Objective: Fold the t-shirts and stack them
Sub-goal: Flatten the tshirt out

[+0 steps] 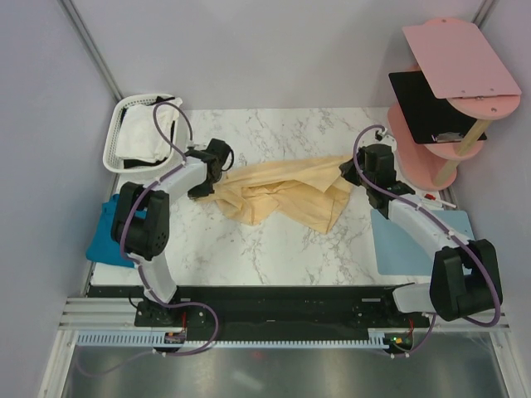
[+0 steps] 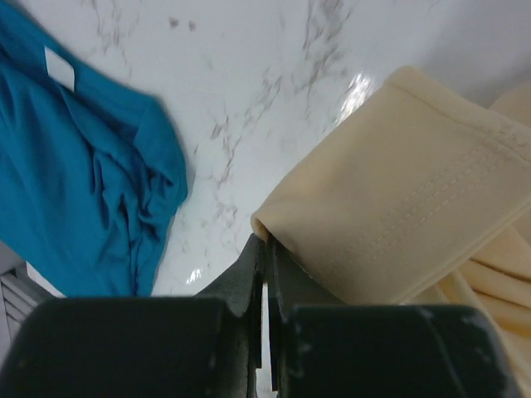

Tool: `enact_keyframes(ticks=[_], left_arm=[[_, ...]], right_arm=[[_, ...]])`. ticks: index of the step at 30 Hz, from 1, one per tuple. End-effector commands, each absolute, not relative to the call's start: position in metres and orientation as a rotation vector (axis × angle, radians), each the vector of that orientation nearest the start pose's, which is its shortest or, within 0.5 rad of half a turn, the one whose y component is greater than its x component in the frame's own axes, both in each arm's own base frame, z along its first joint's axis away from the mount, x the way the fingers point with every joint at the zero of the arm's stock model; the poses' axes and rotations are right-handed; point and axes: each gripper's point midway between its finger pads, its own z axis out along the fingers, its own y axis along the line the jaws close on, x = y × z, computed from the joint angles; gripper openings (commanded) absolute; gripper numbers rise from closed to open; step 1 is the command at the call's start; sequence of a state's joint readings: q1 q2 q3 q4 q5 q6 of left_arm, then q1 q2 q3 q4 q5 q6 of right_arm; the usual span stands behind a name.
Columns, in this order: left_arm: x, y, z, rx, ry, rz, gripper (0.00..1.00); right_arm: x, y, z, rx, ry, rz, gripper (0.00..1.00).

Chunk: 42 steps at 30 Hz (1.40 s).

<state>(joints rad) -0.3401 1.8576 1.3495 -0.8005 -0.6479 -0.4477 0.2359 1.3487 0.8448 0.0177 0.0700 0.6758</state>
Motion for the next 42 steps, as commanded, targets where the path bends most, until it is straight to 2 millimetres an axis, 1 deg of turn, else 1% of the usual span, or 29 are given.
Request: enact_keyframes(ticks=[1,2,3,4,5,6,7,8,9,10,11,13,14,17,18,20,21,22,23,24,25,26,27,28,29,30,34,38,42], left_arm=[[0.321,-0.022,0.082,-0.54,2.564,0.631,0.02],[0.313,-0.028,0.078,-0.556,2.595,0.58,0.02],[0.299,-0.031,0.069,-0.569,2.64,0.549,0.06],[0.292,-0.042,0.071,-0.607,2.658,0.441,0.28],[0.287,-0.046,0.07,-0.616,2.667,0.393,0.4],[0.28,-0.049,0.065,-0.616,2.676,0.362,0.6],[0.277,-0.054,0.075,-0.627,2.647,0.289,0.89],[0.275,-0.055,0.077,-0.629,2.631,0.272,0.99],[0.271,-0.055,0.078,-0.632,2.613,0.26,1.0],[0.271,-0.057,0.087,-0.636,2.574,0.21,1.0],[0.271,-0.059,0.092,-0.628,2.557,0.174,1.0],[0.278,-0.066,0.098,-0.582,2.525,0.096,1.0],[0.282,-0.069,0.108,-0.562,2.493,0.056,0.98],[0.303,-0.078,0.127,-0.48,2.43,-0.012,0.92],[0.314,-0.082,0.137,-0.468,2.403,-0.029,0.92],[0.327,-0.083,0.146,-0.44,2.383,-0.018,0.92],[0.339,-0.088,0.149,-0.424,2.388,-0.009,0.92],[0.345,-0.087,0.149,-0.4,2.395,0.012,0.92],[0.357,-0.09,0.16,-0.393,2.38,0.016,0.92],[0.364,-0.087,0.149,-0.387,2.406,0.074,0.93],[0.367,-0.086,0.145,-0.377,2.43,0.111,0.93],[0.38,-0.088,0.156,-0.379,2.407,0.115,0.93],[0.387,-0.086,0.142,-0.357,2.44,0.174,0.93],[0.388,-0.085,0.14,-0.348,2.459,0.205,0.93],[0.397,-0.087,0.147,-0.344,2.445,0.207,0.93],[0.4,-0.084,0.135,-0.34,2.474,0.263,0.92],[0.403,-0.077,0.128,-0.351,2.501,0.345,0.9],[0.398,-0.07,0.125,-0.37,2.501,0.384,0.9],[0.395,-0.064,0.121,-0.372,2.511,0.418,0.88]], right_arm=[[0.404,0.105,0.192,0.462,1.979,0.455,0.0],[0.404,0.104,0.194,0.463,1.974,0.458,0.0],[0.403,0.105,0.194,0.46,1.977,0.458,0.0],[0.401,0.105,0.193,0.461,1.978,0.459,0.0],[0.401,0.105,0.193,0.464,1.978,0.462,0.0],[0.401,0.105,0.193,0.461,1.979,0.464,0.0],[0.399,0.106,0.192,0.458,1.984,0.468,0.0],[0.399,0.106,0.19,0.455,1.988,0.467,0.0],[0.398,0.106,0.189,0.457,1.991,0.469,0.0],[0.397,0.106,0.188,0.458,1.992,0.469,0.0],[0.397,0.106,0.186,0.457,1.996,0.469,0.0],[0.396,0.108,0.183,0.454,2.004,0.472,0.0],[0.397,0.108,0.181,0.453,2.011,0.475,0.0],[0.397,0.111,0.177,0.448,2.02,0.483,0.0],[0.397,0.111,0.175,0.449,2.026,0.481,0.0],[0.397,0.11,0.169,0.45,2.038,0.476,0.0],[0.397,0.11,0.168,0.45,2.042,0.476,0.0],[0.397,0.111,0.166,0.448,2.047,0.475,0.0],[0.397,0.11,0.164,0.451,2.051,0.473,0.0],[0.395,0.111,0.162,0.448,2.057,0.475,0.0],[0.395,0.111,0.16,0.446,2.06,0.472,0.0],[0.395,0.111,0.159,0.444,2.062,0.47,0.0],[0.394,0.11,0.158,0.443,2.065,0.468,0.0],[0.395,0.11,0.157,0.442,2.066,0.463,0.0],[0.394,0.11,0.157,0.441,2.069,0.461,0.0],[0.394,0.108,0.156,0.442,2.07,0.45,0.0],[0.394,0.105,0.155,0.443,2.072,0.432,0.0],[0.396,0.106,0.153,0.443,2.076,0.435,0.0],[0.397,0.107,0.149,0.445,2.085,0.434,0.0]])
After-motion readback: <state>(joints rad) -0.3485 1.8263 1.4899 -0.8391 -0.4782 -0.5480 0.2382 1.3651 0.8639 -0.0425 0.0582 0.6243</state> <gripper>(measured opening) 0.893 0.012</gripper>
